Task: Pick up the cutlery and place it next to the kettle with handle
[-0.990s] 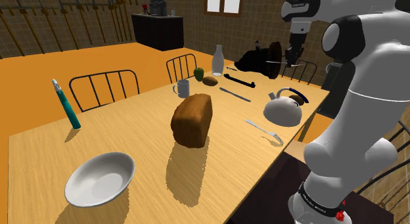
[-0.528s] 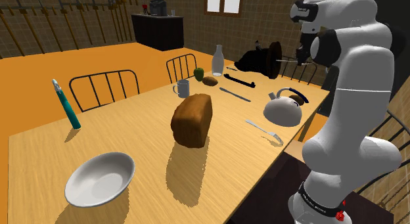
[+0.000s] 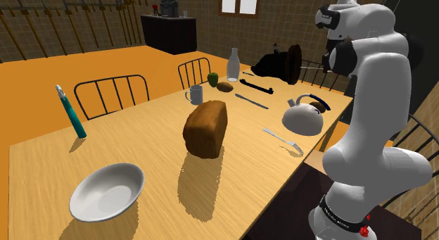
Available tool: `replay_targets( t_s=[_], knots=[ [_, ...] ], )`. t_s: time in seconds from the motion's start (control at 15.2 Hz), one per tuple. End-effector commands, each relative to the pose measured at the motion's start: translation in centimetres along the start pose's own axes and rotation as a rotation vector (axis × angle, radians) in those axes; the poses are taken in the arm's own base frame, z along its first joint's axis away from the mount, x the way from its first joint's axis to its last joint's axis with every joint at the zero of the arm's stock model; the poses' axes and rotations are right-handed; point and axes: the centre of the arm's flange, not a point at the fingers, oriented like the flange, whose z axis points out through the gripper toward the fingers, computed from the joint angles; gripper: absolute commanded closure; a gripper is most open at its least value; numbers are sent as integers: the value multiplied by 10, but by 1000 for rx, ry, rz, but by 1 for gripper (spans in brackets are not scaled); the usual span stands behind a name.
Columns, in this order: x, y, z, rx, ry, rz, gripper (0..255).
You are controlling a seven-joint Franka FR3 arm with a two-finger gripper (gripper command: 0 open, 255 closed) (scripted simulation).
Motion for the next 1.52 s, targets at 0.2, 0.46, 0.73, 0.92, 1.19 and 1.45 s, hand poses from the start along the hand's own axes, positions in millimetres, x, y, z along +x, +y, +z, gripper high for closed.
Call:
replay_targets(
  t_s=[0.2,0.46,0.73,0.92,1.19,1.45],
  knots=[
    [3,0,26,0,0,0,255],
    [4,-1,47,0,0,0,255],
    [6,-1,68,0,0,0,255],
    [7,-1,84,0,0,0,255],
    [9,-1,105,0,0,0,255],
    [10,-1,126,0,0,0,255]
  ],
)
